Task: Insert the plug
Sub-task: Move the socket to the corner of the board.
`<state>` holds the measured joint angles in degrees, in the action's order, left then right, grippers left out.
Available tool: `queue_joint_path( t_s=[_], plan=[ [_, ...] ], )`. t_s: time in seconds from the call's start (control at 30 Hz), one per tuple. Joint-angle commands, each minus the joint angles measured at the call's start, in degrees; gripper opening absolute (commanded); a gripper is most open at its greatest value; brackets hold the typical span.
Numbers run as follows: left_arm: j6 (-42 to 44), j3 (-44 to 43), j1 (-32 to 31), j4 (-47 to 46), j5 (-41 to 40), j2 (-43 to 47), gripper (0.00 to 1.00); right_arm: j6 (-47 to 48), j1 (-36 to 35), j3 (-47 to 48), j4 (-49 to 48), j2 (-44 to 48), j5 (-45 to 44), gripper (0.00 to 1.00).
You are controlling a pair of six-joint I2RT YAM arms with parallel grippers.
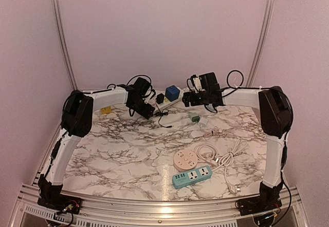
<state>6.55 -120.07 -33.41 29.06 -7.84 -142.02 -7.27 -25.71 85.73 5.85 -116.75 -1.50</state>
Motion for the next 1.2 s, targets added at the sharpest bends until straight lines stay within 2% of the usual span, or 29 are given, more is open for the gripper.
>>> queue_joint_path(
  t_s=[0.0,0.07,0.17,0.23,0.33,0.5,0.67,0.87,0.97,1.07,1.17],
  plan=[
    [1.3,-6.76,2.91,-2.69,0.91,-3.23,0.61,-0.37,1.91,7.94,-4.13,-5.0,0.7,0.98],
    [0.86,-8.58,3.72,-4.46,2.07,-4.45,0.61,-0.3,2.15,10.98,-3.44,-7.09,0.89,0.99],
    [1.74,-6.73,4.35,-10.36,2.71,-4.26,0.62,-0.06,2.46,14.45,-2.99,-9.1,0.92,0.98],
    [3.1,-6.62,4.44,-12.14,2.35,-4.76,0.68,0.41,2.6,16.22,-2.98,-10.24,0.92,0.99],
    [3.21,-5.88,4.49,-12.85,0.08,-4.63,0.83,0.81,3.04,18.74,-2.57,-12.47,-0.94,0.98],
    [1.1,2.43,4.96,-17.45,-3.93,-0.33,0.99,-2.24,4.88,24.6,-1.13,-16.9,-3.1,0.98],
    [-0.33,4.55,6.8,-17.85,-8.08,0.71,0.96,-4.06,5.47,31.95,0.65,-21.55,-5.35,0.99],
    [0.6,7.05,9.28,-19.0,2.09,1.74,0.86,-3.1,5.77,36.35,0.38,-24.53,-6.7,0.99],
    [0.47,6.87,9.61,-18.96,-0.97,1.47,0.82,-2.91,6.24,36.72,-0.35,-25.4,-7.96,0.99],
    [-3.14,3.44,10.83,-16.38,-3.74,-0.23,0.82,-3.67,6.83,36.98,-1.01,-26.21,-9.13,0.99],
    [-9.46,3.19,12.69,-17.06,-1.26,0.08,0.83,-4.48,6.94,38.85,-1.15,-28.09,-9.81,0.99]
  ],
)
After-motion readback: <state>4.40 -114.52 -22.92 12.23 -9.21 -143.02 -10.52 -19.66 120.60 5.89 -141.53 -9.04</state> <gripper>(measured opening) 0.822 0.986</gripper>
